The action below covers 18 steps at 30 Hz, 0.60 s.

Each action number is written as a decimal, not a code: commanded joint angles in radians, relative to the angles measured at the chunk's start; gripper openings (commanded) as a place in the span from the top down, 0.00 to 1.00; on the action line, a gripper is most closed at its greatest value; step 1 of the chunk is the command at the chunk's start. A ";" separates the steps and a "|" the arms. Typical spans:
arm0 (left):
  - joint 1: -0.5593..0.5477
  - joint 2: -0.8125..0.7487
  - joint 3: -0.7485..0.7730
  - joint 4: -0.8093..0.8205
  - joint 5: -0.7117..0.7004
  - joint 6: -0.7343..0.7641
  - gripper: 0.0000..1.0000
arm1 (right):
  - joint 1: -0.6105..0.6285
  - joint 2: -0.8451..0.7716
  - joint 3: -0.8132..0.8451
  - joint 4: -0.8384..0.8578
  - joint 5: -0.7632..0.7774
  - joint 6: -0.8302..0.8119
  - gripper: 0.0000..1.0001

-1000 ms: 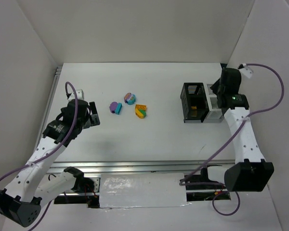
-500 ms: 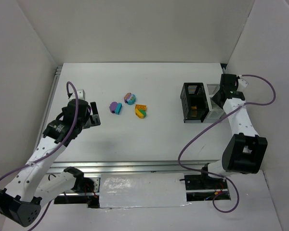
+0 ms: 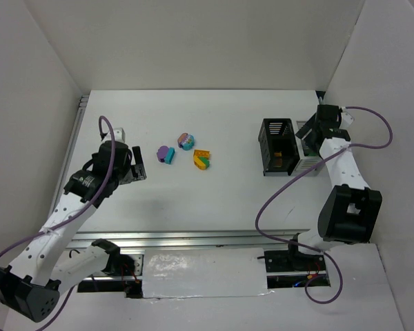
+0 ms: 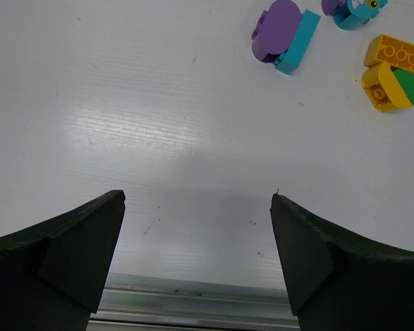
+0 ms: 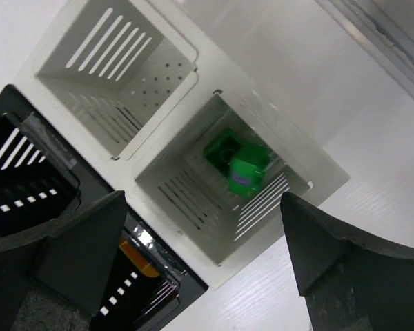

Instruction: Sort the legos into containers by color

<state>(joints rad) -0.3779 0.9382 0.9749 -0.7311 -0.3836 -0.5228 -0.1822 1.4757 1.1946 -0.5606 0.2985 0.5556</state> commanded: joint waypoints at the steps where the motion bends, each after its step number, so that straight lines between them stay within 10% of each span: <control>1: 0.005 0.014 -0.001 0.035 0.035 0.012 0.00 | -0.002 -0.061 0.045 0.022 -0.047 -0.003 0.00; 9: -0.054 0.140 0.039 0.159 0.218 -0.183 0.01 | 0.269 -0.277 -0.021 0.048 -0.226 -0.072 0.00; 18: -0.294 0.728 0.401 0.136 -0.033 -0.440 0.01 | 0.408 -0.571 -0.168 0.016 -0.395 -0.039 0.00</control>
<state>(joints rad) -0.6422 1.5532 1.2766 -0.5941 -0.3149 -0.8299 0.2131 0.9665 1.0504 -0.5297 -0.0360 0.5098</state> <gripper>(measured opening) 0.994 0.996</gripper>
